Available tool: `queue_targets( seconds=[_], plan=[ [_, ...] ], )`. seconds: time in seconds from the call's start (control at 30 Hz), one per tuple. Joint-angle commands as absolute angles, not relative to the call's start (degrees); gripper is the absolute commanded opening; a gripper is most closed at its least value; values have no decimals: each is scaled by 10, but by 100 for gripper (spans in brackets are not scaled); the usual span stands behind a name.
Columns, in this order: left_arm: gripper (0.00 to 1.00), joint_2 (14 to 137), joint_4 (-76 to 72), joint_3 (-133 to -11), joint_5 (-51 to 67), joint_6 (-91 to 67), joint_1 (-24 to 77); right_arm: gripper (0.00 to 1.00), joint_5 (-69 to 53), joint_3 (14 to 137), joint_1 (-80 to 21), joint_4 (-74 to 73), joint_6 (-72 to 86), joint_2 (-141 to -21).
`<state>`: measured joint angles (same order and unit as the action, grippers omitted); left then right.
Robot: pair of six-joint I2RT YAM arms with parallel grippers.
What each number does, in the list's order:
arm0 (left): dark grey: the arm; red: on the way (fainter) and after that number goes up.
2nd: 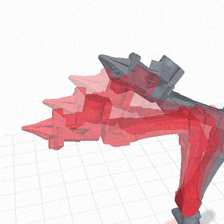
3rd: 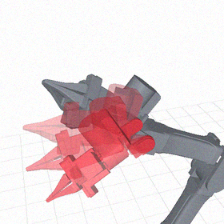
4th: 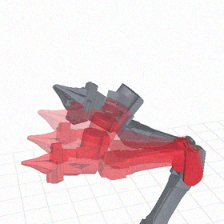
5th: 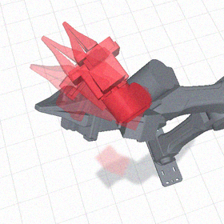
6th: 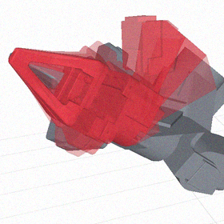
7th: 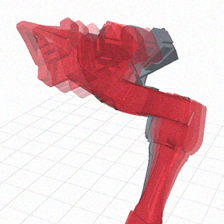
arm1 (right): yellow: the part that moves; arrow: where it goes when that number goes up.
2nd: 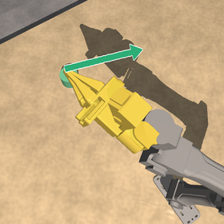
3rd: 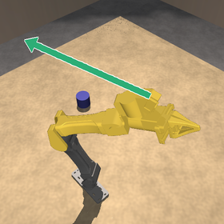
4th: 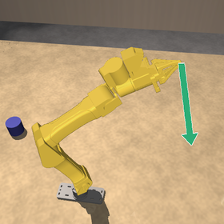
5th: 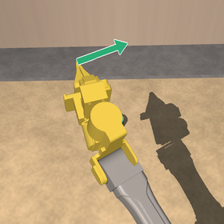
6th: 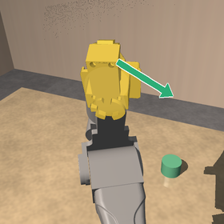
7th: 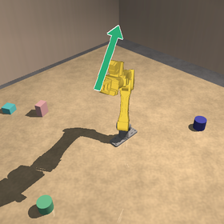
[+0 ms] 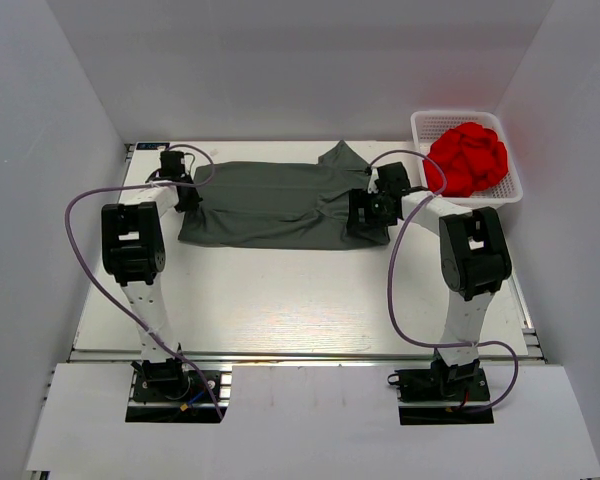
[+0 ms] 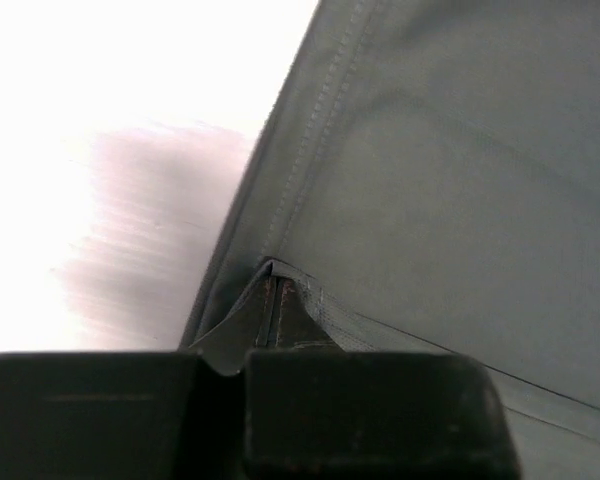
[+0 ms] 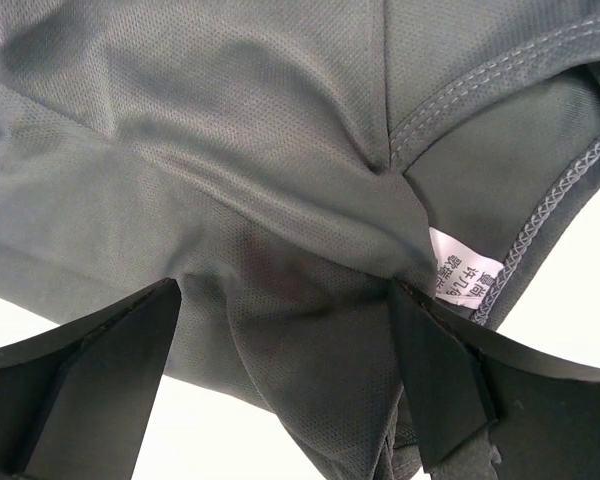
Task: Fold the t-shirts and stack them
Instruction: Fold the flattened tshirt in 1/3 of the way
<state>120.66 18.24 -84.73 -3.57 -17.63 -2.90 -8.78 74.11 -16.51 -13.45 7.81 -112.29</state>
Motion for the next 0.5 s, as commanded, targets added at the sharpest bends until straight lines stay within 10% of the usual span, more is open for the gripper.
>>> queue_targets(
  seconds=[0.0,0.47],
  plan=[
    [0,1191,209,-876,-102,-183,-32,90,-97,729,-156,-132,93,-1144],
    [7,1195,257,-918,-94,-213,-53,90,-138,720,-138,-134,77,-1122]
  ],
)
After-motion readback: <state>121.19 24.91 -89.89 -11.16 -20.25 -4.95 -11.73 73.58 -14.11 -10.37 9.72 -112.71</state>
